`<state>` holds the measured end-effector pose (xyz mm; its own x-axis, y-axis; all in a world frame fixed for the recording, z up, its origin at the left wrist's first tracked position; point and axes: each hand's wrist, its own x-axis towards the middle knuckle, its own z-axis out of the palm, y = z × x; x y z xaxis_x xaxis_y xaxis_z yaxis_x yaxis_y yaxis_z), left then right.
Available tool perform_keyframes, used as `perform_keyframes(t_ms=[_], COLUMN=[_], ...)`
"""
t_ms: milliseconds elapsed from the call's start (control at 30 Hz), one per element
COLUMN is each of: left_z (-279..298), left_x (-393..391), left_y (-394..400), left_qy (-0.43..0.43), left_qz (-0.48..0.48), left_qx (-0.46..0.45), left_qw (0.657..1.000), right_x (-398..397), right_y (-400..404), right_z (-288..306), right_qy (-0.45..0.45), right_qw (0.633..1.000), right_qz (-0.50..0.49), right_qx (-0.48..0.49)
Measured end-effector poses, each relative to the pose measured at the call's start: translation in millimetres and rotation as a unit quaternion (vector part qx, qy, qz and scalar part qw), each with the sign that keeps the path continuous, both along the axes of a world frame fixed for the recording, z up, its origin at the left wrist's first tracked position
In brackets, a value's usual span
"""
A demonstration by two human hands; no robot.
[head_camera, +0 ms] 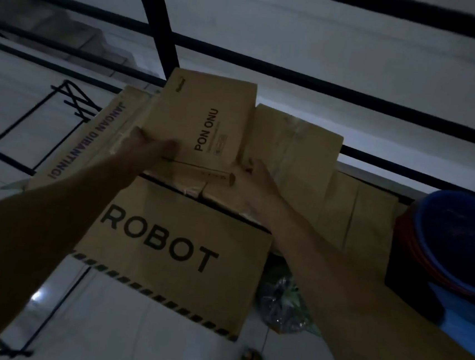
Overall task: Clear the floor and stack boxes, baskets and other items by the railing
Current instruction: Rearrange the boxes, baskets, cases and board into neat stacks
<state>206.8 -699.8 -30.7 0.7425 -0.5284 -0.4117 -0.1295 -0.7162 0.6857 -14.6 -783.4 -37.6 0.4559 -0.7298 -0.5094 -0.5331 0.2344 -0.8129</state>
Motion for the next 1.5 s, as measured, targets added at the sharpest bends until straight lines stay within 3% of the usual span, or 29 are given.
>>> perform_keyframes(t_ms=[300,467,700,933,1033,1133,1300,1500], left_z=[7.3,24.9,29.9,20.5,10.1,-3.6,-27.8,-41.8], left_x=[-20.5,-46.4,-109.0,-205.3,-240.4,-255.1,-251.0,-247.7], left_y=[-11.1,-7.7,-46.0,-106.5,-116.5,-123.4,-129.0,-117.2], left_qy=[0.103,0.228,0.260,0.204,0.119,-0.021,-0.097,-0.189], left_qz=[0.049,0.043,-0.127,-0.341,-0.427,-0.503,-0.551,-0.597], left_qx=[-0.055,-0.078,-0.059,0.030,0.056,0.080,0.128,0.114], left_qw=[0.992,0.970,0.955,0.917,0.894,0.860,0.819,0.771], right_x=[-2.7,-42.8,-136.6,-244.5,-281.0,-304.8,-310.7,-284.0], right_y=[-37.3,-35.7,-17.6,-19.8,-19.0,-22.6,-39.6,-48.7], right_z=[10.7,22.2,33.1,55.0,58.6,46.0,-15.9,-60.6], right_qy=[-0.056,-0.063,-0.118,-0.121,-0.100,-0.057,0.047,0.035], right_qw=[0.988,0.970,0.930,0.901,0.893,0.897,0.927,0.930], right_qz=[-0.108,-0.187,-0.319,-0.415,-0.437,-0.434,-0.369,-0.366], right_qx=[0.094,0.139,0.140,0.014,-0.024,-0.052,-0.051,0.015])
